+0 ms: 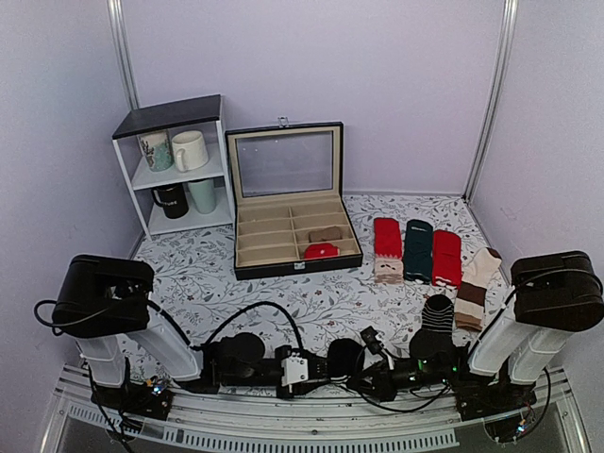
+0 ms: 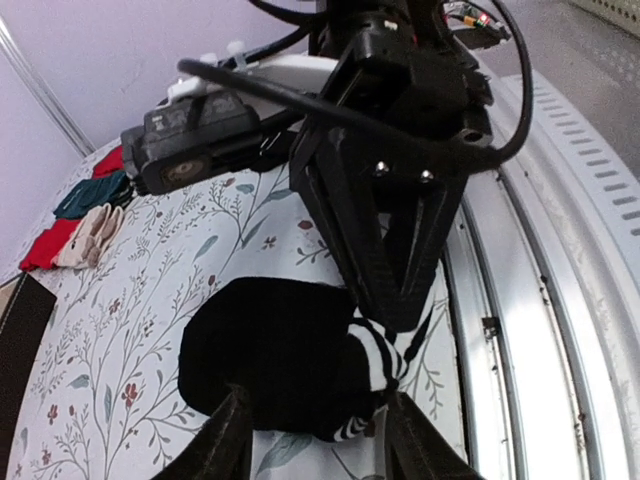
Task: Roll the socks
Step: Roll a pair of socks at the center of the board.
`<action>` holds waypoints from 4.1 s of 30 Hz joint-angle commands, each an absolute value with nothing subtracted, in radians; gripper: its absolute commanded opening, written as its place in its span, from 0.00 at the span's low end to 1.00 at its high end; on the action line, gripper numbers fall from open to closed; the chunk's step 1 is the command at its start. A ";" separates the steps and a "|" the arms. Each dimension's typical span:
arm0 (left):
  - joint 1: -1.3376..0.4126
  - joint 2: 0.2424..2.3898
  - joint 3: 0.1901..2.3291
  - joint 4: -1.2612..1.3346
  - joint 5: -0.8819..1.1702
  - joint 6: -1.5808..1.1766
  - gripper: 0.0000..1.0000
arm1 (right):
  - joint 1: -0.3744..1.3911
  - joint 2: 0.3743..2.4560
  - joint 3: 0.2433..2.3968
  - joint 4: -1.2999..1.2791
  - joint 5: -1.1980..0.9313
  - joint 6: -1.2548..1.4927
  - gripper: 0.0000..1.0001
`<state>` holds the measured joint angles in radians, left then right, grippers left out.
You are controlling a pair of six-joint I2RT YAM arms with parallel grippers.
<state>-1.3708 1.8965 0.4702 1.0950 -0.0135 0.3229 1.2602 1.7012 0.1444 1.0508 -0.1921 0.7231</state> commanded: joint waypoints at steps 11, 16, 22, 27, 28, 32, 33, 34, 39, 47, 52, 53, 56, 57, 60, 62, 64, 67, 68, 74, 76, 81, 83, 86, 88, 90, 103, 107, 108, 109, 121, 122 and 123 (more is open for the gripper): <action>-1.459 1.855 0.493 1.012 -0.031 0.416 0.51 | 1.241 1.751 0.109 0.775 -0.245 0.747 0.06; -1.450 1.936 0.532 1.038 -0.098 0.436 0.51 | 1.239 1.752 0.109 0.771 -0.253 0.741 0.06; -1.432 1.957 0.540 1.060 -0.122 0.415 0.51 | 1.239 1.750 0.109 0.769 -0.260 0.740 0.06; -1.421 1.956 0.529 1.061 -0.122 0.395 0.49 | 1.237 1.753 0.112 0.764 -0.264 0.736 0.06; -1.421 1.956 0.529 1.060 -0.112 0.391 0.47 | 1.237 1.754 0.111 0.765 -0.264 0.736 0.06; -1.413 1.994 0.545 1.031 -0.098 0.373 0.44 | 1.236 1.755 0.114 0.764 -0.270 0.736 0.06; -1.411 2.000 0.547 1.031 -0.099 0.370 0.44 | 1.236 1.753 0.114 0.763 -0.270 0.737 0.06; -1.410 2.007 0.548 1.035 -0.100 0.367 0.44 | 1.236 1.753 0.114 0.762 -0.271 0.738 0.06; -1.404 2.026 0.566 1.013 -0.093 0.350 0.40 | 1.236 1.753 0.114 0.759 -0.276 0.737 0.06; -1.393 1.979 0.571 0.935 -0.040 0.310 0.00 | 1.236 1.752 0.117 0.756 -0.276 0.736 0.06; -1.364 1.909 0.612 0.748 0.058 0.177 0.00 | 1.234 1.712 0.115 0.747 -0.263 0.736 0.07; -1.354 1.902 0.621 0.690 0.091 0.142 0.00 | 1.234 1.697 0.115 0.746 -0.259 0.725 0.09; -1.324 1.918 0.654 0.559 0.181 0.040 0.00 | 1.234 1.639 0.124 0.732 -0.229 0.677 0.16; -1.318 1.929 0.667 0.516 0.200 0.022 0.00 | 1.233 1.618 0.133 0.714 -0.216 0.658 0.19; -1.299 1.957 0.690 0.419 0.233 -0.023 0.00 | 1.233 1.571 0.185 0.627 -0.180 0.566 0.27; -1.283 2.009 0.691 0.385 0.248 -0.050 0.00 | 1.234 1.543 0.210 0.589 -0.149 0.512 0.30; -1.265 2.024 0.682 0.372 0.268 -0.071 0.00 | 1.233 1.511 0.215 0.572 -0.110 0.463 0.33; -1.248 2.043 0.671 0.361 0.278 -0.092 0.00 | 1.233 1.434 0.189 0.569 -0.038 0.424 0.36; -1.246 2.048 0.669 0.359 0.277 -0.094 0.00 | 1.234 1.384 0.173 0.570 -0.010 0.413 0.37; -1.244 2.071 0.662 0.366 0.283 -0.108 0.00 | 1.257 1.110 0.083 0.599 0.069 0.291 0.44; -1.243 2.076 0.659 0.369 0.285 -0.111 0.00 | 1.264 1.063 0.071 0.611 0.058 0.236 0.46; -1.239 2.081 0.651 0.372 0.280 -0.114 0.00 | 1.266 1.125 0.089 0.650 0.003 0.179 0.46; -1.239 2.081 0.650 0.376 0.281 -0.115 0.00 | 1.268 1.202 0.109 0.669 -0.008 0.181 0.46; -1.239 2.082 0.652 0.370 0.283 -0.113 0.00 | 1.280 1.318 0.141 0.712 -0.006 0.179 0.46; -1.238 2.081 0.651 0.368 0.281 -0.114 0.00 | 1.282 1.372 0.145 0.758 -0.004 0.172 0.46; -1.236 2.081 0.650 0.367 0.282 -0.114 0.00 | 1.282 1.401 0.147 0.795 -0.003 0.158 0.47; -1.235 2.092 0.655 0.367 0.293 -0.115 0.00 | 1.282 1.536 0.217 0.774 -0.077 0.151 0.38; -1.233 2.095 0.655 0.368 0.295 -0.116 0.00 | 1.282 1.534 0.201 0.763 -0.073 0.188 0.30; -1.233 2.097 0.655 0.369 0.296 -0.116 0.00 | 1.282 1.531 0.198 0.759 -0.072 0.198 0.28; -1.232 2.098 0.655 0.370 0.297 -0.116 0.00 | 1.282 1.528 0.196 0.755 -0.072 0.204 0.26; -1.233 2.017 0.646 0.434 0.247 -0.073 0.22 | 1.282 1.627 0.269 0.606 -0.098 0.336 0.14; -1.232 2.002 0.643 0.447 0.233 -0.067 0.26 | 1.281 1.632 0.269 0.598 -0.102 0.355 0.13; -1.234 1.983 0.636 0.461 0.219 -0.060 0.27 | 1.279 1.636 0.267 0.591 -0.110 0.383 0.13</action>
